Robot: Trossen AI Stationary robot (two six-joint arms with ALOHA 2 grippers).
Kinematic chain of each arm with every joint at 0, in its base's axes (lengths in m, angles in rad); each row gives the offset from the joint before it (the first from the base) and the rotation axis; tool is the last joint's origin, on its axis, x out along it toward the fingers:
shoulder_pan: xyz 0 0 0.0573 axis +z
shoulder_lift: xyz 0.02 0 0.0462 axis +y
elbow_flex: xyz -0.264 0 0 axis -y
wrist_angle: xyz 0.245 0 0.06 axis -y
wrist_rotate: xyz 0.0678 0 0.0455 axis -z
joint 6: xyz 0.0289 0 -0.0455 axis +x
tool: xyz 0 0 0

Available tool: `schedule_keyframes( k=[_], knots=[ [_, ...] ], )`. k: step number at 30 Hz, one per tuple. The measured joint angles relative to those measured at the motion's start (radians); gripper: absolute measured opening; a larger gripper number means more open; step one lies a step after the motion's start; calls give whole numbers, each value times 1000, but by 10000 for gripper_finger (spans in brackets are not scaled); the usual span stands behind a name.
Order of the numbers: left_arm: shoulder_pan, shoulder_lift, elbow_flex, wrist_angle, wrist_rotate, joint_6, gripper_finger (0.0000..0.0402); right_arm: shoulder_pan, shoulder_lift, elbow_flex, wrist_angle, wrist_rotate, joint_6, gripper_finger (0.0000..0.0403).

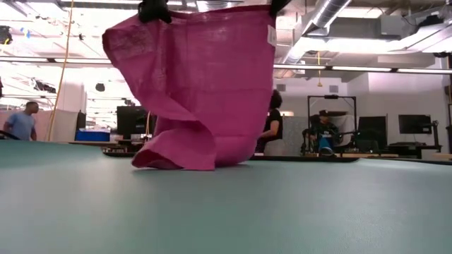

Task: Roll towel
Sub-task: Fold the violet towel

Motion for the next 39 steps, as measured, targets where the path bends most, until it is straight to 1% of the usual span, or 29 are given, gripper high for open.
schedule_keyframes(
  k=[2, 4, 7, 9, 11, 12, 14, 17, 20, 23, 25, 26, 28, 31, 35, 37, 39],
  knots=[
    [67, -35, 0, 129, 61, 176, 0, -26, 0, 0, 74, 65, -74, 9],
    [120, -62, 0, 265, 92, 362, 0, -50, -1, 0, 135, 133, -145, 9],
    [172, -83, 0, 460, 83, 631, 0, -72, -1, 0, 196, 195, -220, 9],
    [183, -91, 0, 558, 51, 765, 0, -76, -6, 0, 202, 212, -234, 9],
    [181, -96, 0, 622, 17, 848, 0, -67, -10, 0, 186, 222, -235, 9],
    [174, -100, 0, 621, 0, 871, 0, -57, -14, 0, 173, 226, -232, 8],
    [149, -102, 0, 609, -31, 850, 0, -32, -22, 0, 144, 227, -208, 8],
    [98, -103, 0, 495, -85, 714, 0, 20, -30, 0, 59, 229, -142, 8],
    [27, -102, 0, 268, -129, 515, 0, 88, -31, 0, -116, 219, 28, 8],
    [-64, -96, 0, -13, -144, 236, 0, 163, -24, 0, -352, 132, 277, 8],
    [-136, -96, 0, -171, -117, 6, 0, 217, -12, -4, -484, 73, 435, 8],
    [-172, -97, 0, -236, -83, -106, 0, 251, -9, -16, -534, 48, 503, 8],
    [-242, -97, 0, -336, 28, -314, 0, 313, -9, -66, -536, -14, 573, 8],
    [-325, -97, 0, -416, 254, -572, 0, 397, -12, -129, -526, -121, 646, 8],
    [-388, -98, -41, -406, 574, -820, 0, 498, -10, -225, -520, -142, 788, 8],
    [-418, -97, -84, -381, 682, -922, 0, 541, -8, -271, -503, -160, 858, 8],
    [-447, -97, -140, -342, 756, -999, 0, 585, -8, -310, -487, -188, 919, 8]
  ],
)
